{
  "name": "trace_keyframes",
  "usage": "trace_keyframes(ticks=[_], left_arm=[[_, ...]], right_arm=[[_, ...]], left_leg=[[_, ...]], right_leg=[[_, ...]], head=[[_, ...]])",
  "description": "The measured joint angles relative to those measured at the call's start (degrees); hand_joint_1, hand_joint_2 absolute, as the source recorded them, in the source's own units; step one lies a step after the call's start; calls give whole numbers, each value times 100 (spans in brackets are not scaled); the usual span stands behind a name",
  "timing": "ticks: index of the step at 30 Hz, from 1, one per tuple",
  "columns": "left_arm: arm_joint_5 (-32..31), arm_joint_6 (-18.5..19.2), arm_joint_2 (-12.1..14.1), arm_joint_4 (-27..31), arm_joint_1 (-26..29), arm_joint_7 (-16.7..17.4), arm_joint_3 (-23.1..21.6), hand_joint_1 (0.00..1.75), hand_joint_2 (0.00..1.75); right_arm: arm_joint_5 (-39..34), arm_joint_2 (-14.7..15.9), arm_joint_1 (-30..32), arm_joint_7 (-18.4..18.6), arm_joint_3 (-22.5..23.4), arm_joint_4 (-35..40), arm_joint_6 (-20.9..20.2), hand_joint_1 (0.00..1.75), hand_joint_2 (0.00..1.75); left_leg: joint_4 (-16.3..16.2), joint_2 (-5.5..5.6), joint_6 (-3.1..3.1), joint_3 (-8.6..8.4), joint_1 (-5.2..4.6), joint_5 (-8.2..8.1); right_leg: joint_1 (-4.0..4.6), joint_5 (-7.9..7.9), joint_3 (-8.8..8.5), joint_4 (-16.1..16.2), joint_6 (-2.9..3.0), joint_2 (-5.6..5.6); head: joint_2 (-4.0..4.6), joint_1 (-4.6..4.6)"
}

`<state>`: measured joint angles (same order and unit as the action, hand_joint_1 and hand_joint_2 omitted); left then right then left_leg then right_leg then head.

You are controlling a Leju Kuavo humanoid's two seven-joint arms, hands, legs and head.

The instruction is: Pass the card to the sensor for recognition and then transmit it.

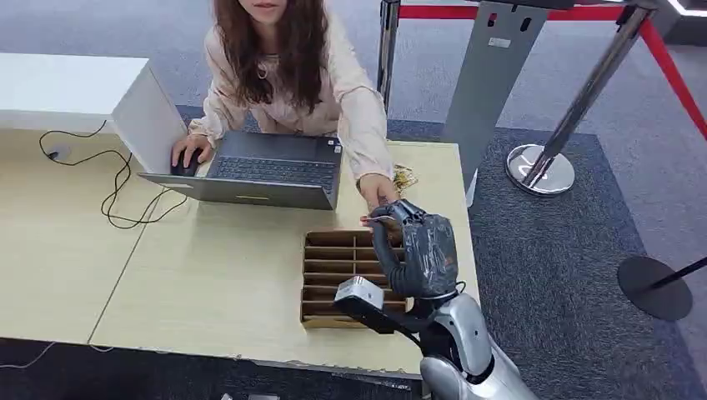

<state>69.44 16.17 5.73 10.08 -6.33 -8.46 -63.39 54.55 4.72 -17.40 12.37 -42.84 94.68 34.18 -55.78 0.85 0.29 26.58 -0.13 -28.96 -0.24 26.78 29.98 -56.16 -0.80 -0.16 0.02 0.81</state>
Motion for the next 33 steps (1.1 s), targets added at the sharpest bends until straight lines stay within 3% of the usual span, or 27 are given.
trace_keyframes(ticks=[12, 22, 33], left_arm=[[2, 0, 4, -2, 3, 0, 2, 0, 175], [57, 4, 7, -2, 20, -64, 0, 0, 175], [177, -9, 7, -2, 29, -68, 2, 0, 175]], right_arm=[[140, 22, 21, 111, 2, 127, 48, 175, 175], [975, 352, 540, 457, 337, 385, -428, 175, 175], [682, 863, 1270, 752, 916, 271, 120, 175, 175]], left_leg=[[-1, 0, 0, -4, 0, 0], [-1, 0, -1, -3, -2, -1], [-1, 0, -1, -3, -3, -1]], right_leg=[[0, 0, 0, 0, 0, 0], [-2, 0, 1, 2, 0, 0], [-3, 0, 1, 3, 0, 0]], head=[[0, 0], [0, 0], [0, 0]])
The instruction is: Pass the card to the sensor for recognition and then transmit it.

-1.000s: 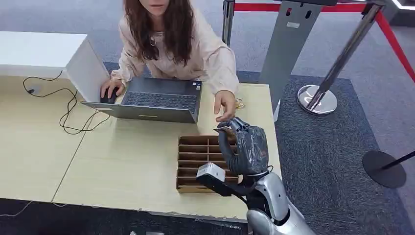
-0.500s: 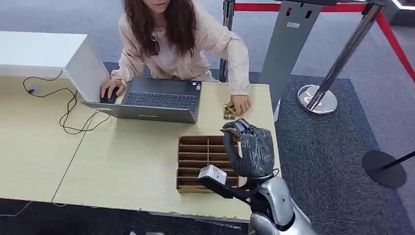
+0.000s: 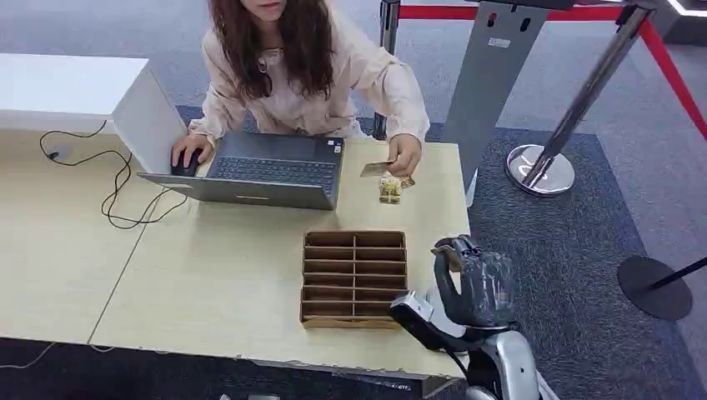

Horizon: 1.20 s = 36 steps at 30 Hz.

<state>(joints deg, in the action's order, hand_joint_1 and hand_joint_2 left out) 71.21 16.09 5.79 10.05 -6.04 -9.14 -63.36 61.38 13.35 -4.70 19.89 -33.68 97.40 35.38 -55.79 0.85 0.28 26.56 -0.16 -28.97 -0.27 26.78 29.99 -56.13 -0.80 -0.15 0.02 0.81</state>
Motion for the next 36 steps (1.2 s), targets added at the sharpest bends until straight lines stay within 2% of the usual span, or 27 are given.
trace_keyframes(ticks=[9, 21, 25, 31, 36], left_arm=[[50, -24, 0, 0, 5, -4, 0, 0, 175], [81, -39, 0, 0, 7, -28, 0, 0, 175], [79, -39, -2, 0, 2, -39, 0, 0, 175], [76, -41, -2, 0, -2, -55, 0, 0, 175], [61, -72, -4, 0, -5, -61, 0, 0, 175]], right_arm=[[-411, 254, 465, 68, 330, -295, 389, 175, 175], [-809, 260, 710, -254, 400, -612, 415, 175, 175], [-818, 103, 745, -389, 389, -776, 415, 175, 175], [-774, -306, 847, -861, 376, -1122, 416, 175, 175], [-958, -527, 846, -981, 348, -1432, 416, 175, 175]], left_leg=[[0, 0, 0, 0, 0, 0], [0, -1, 0, 0, 0, 0], [1, -1, 0, -1, 1, 0], [1, -1, 0, 0, 2, 0], [1, -1, 0, 1, 2, 0]], right_leg=[[0, 0, -1, 0, 0, 0], [0, 0, -1, 0, 0, 0], [1, 0, -2, 0, 0, 0], [2, 0, -1, -1, 0, 0], [1, 0, -4, -1, 0, 0]], head=[[0, 0], [0, 0], [0, 0], [-2, 0], [0, 0]])
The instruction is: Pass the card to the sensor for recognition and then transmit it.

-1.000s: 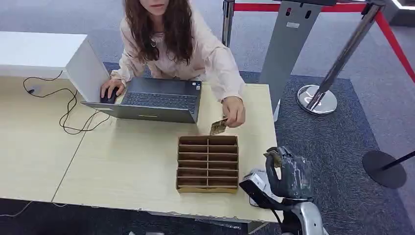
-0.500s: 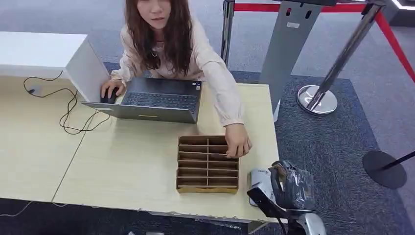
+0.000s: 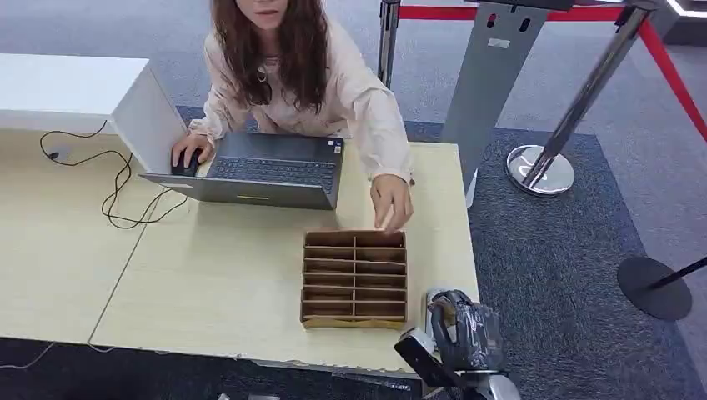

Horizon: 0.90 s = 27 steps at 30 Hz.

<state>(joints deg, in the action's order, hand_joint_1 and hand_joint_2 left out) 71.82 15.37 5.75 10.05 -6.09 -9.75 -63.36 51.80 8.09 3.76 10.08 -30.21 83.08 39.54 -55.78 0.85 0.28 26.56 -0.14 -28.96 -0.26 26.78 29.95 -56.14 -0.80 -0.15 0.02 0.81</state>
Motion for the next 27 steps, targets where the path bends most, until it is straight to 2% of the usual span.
trace_keyframes(ticks=[7, 17, 21, 27], left_arm=[[-2, -4, -2, 2, -3, 0, 0, 0, 175], [-4, -4, 0, 2, -5, 15, 0, 0, 175], [-2, -24, 0, 0, -4, 15, 0, 0, 175], [15, -42, 2, 0, -4, 13, 0, 0, 175]], right_arm=[[-2, -241, -6, -214, -13, -385, 0, 175, 175], [-9, -422, -48, -483, -2, -660, 24, 175, 175], [-382, -479, -52, -787, 26, -704, 30, 175, 175], [-870, -466, -99, -761, 66, -398, 33, 175, 175]], left_leg=[[0, 0, 0, 0, -1, 0], [0, -1, 0, -2, 0, 0], [0, 0, 0, -2, -1, 0], [-1, -1, 0, -7, -1, 0]], right_leg=[[-1, 0, 0, 0, 0, 0], [0, 0, 0, 0, 0, 0], [-1, 0, -2, 0, 0, 0], [-1, 0, -2, 0, 0, 0]], head=[[0, 0], [0, 0], [0, 0], [0, 0]])
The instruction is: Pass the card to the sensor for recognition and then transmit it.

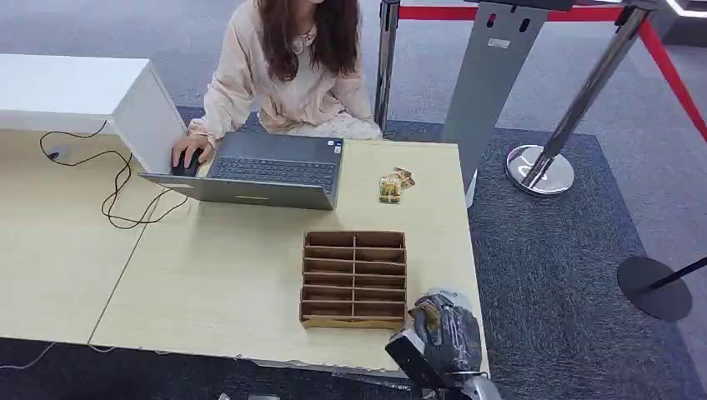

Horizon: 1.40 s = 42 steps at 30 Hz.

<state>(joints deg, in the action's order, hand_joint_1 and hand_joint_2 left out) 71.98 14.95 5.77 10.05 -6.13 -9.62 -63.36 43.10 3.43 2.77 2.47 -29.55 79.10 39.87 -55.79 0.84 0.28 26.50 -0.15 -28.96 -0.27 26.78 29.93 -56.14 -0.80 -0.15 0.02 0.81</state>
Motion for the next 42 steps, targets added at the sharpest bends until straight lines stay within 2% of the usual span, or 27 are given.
trace_keyframes(ticks=[5, 12, 18, 24, 30, 42], left_arm=[[6, -2, 0, 0, 2, -24, 0, 0, 175], [-15, 0, 0, 0, 3, -85, 0, 0, 175], [-63, 2, -2, 2, 3, -111, 0, 0, 175], [-116, 57, -33, 2, 0, -127, 0, 0, 175], [-160, 129, -68, 2, -10, -144, 0, 0, 175], [-269, 192, -138, 4, -18, -186, 0, 0, 175]], right_arm=[[-391, 52, -11, -92, 39, 551, 2, 175, 175], [-421, 142, -32, -166, 48, 1388, 7, 175, 175], [-170, 230, -259, 15, 37, 1950, 7, 175, 175], [339, 284, -776, 258, -90, 2480, -89, 175, 175], [691, 280, -1338, 518, -299, 2782, -382, 175, 175], [746, 206, -2155, 780, -702, 2826, -667, 175, 175]], left_leg=[[0, 0, 0, 1, 0, 0], [0, 0, 0, 2, 0, 0], [0, -1, -1, 2, 0, 1], [-1, -2, -1, -1, 0, 1], [-1, -2, -1, -1, 0, 2], [0, -1, -1, 1, 0, 2]], right_leg=[[0, 0, 0, 0, 0, 0], [0, 0, 0, 0, 0, 0], [-1, -1, -2, 0, -1, 0], [-1, -2, -2, 0, -2, 1], [-1, -3, -3, -2, -2, 1], [-1, -2, -3, -2, -2, 0]], head=[[0, 0], [0, 0], [0, 0], [0, 0], [0, 0], [0, 0]])
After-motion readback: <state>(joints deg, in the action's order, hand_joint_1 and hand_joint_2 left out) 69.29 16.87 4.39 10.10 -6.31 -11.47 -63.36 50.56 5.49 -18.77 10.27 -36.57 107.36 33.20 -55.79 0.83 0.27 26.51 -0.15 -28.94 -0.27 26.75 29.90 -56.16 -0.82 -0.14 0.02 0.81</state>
